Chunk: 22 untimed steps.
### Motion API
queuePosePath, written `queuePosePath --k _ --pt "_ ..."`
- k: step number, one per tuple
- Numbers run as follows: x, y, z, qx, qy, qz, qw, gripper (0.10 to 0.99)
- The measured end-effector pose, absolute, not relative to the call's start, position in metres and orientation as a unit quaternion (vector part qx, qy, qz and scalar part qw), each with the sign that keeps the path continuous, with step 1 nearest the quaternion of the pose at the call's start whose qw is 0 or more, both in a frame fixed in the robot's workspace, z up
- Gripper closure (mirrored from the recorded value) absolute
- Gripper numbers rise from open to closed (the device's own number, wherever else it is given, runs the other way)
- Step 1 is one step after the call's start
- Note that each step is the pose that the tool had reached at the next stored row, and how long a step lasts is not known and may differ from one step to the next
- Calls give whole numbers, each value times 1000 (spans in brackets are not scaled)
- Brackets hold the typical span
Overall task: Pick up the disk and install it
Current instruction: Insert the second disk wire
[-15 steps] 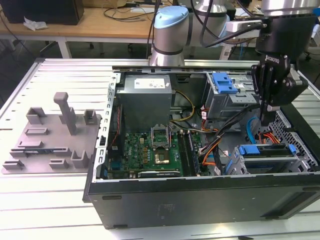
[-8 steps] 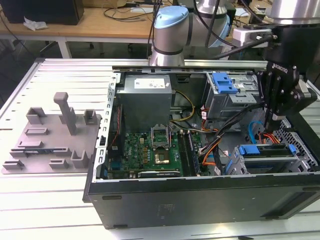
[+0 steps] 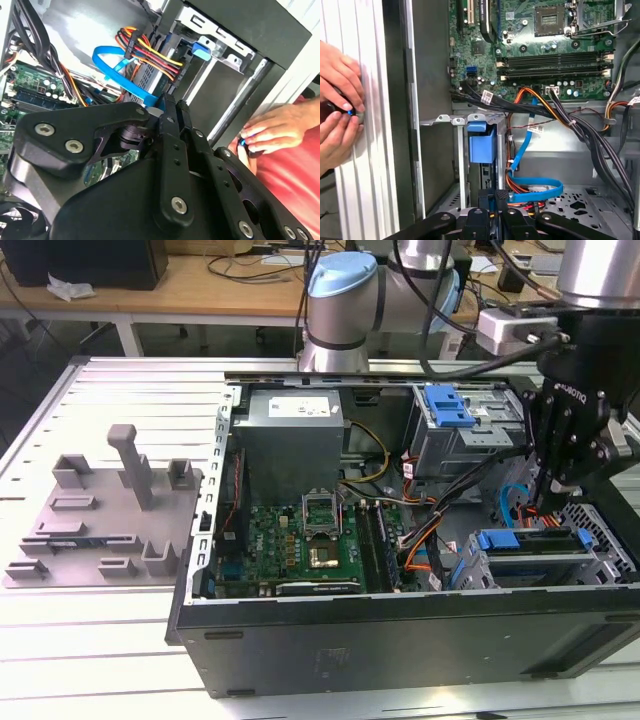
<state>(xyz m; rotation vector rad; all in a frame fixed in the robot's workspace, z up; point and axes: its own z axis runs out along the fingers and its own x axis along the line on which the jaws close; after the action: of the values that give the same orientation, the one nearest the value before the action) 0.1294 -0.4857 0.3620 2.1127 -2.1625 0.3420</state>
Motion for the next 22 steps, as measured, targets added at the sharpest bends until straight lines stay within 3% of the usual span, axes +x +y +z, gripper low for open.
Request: queuePosePath --k 11,22 --pt "131 -498 353 694 -715 81 21 922" --pt "133 -510 352 694 -717 58 12 922"
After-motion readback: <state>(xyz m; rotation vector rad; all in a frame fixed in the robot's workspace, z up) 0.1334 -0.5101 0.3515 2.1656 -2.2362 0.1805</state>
